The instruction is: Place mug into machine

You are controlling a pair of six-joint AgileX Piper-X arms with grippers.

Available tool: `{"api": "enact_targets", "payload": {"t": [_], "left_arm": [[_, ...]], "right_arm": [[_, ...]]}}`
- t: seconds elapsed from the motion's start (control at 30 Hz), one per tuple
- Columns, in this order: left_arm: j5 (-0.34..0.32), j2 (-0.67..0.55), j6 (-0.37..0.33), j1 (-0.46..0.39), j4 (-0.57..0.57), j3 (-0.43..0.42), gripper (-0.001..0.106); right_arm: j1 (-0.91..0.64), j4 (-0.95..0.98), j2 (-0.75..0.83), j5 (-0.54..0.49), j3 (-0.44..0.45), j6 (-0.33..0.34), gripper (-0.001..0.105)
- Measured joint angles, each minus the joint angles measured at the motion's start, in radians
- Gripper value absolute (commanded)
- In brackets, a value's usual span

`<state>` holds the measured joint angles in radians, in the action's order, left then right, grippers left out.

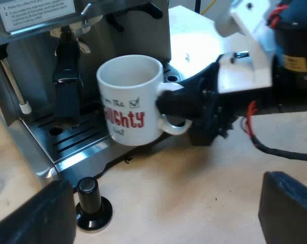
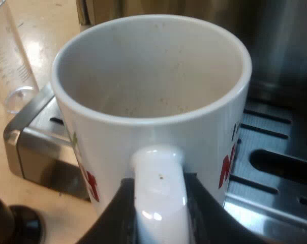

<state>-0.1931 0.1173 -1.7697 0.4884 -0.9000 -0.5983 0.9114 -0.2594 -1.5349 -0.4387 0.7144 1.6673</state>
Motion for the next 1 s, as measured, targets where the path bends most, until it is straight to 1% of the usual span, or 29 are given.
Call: {"api": "enact_targets", "payload": {"t": [0.4, 0.83, 1.0], "left_arm": [[0.0, 0.0, 0.0, 0.0, 0.013, 0.0, 0.074], [0.0, 0.0, 0.0, 0.0, 0.013, 0.0, 0.074], [0.0, 0.0, 0.0, 0.0, 0.013, 0.0, 0.074]], "right_arm": [[-0.01, -0.034, -0.12, -0.003, 0.102, 0.0, 0.0], [-0.012, -0.186, -0.211, -0.051, 0.113, 0.0, 0.0], [-0.012, -0.202, -0.231, -0.058, 0.125, 0.002, 0.0]]}}
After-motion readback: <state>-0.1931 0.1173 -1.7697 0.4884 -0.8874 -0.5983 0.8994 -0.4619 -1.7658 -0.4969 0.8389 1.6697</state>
